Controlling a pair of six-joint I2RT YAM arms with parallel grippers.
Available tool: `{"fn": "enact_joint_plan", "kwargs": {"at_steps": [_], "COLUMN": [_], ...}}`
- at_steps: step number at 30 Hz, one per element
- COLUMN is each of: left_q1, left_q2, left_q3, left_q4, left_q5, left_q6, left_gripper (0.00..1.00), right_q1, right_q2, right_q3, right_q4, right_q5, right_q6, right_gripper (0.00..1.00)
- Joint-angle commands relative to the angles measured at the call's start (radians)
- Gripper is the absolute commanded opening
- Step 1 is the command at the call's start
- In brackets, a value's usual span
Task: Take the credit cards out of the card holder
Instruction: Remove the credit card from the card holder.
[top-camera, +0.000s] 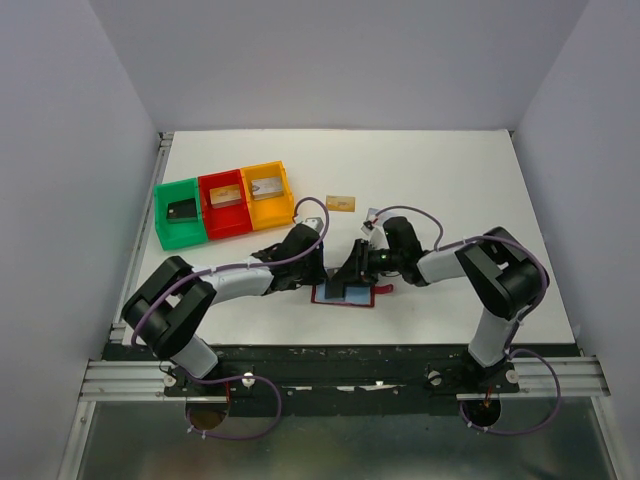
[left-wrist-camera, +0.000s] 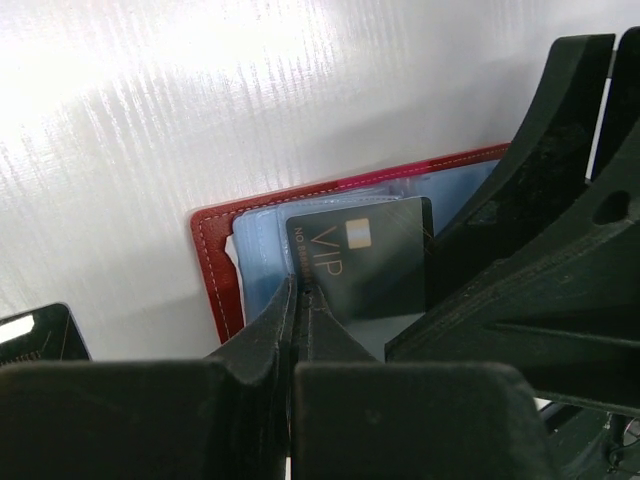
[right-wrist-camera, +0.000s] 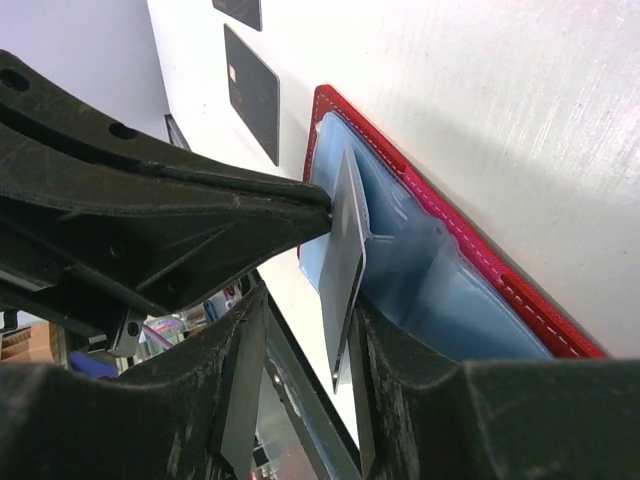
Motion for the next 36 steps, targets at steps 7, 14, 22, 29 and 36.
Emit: {"fn": "enact_joint_plan", "kwargs": {"at_steps": [7,14,22,29,36], "left_q1": [-0.024,-0.026,-0.024,-0.003,0.003], "left_q2": [0.027,0.024,-0.019,-0.028,-0.031], "left_q3": [0.007,0.004,-0.011,-0.022,-0.021], "left_q4": [0.062,0.069,0.017,-0.026,-0.03], "left_q5": [0.076,0.081,-0.002,-0.047,-0.054], "left_q6": [0.027,0.033,0.016,-0.017,-0.024], "left_gripper": [0.0,0.0,0.0,0.0,0.0], "right_q1": [0.005,0.014,0.012,0.002,-0.006], "right_q2": [0.055,0.086,0.008,-0.032,-0.051], "right_q3": [0.052,0.068,0.045,0.023,0.014], "right_q4": [0.024,0.046,-0.012,-0.031,-0.045], "right_q5": [-0.058,-0.09,-0.052,-0.044,-0.043], "right_q6": [0.021,0.03,-0.011,-0.019,-0.028], "right_gripper": [0.46,0.45,0.41,0.41,0.41]}}
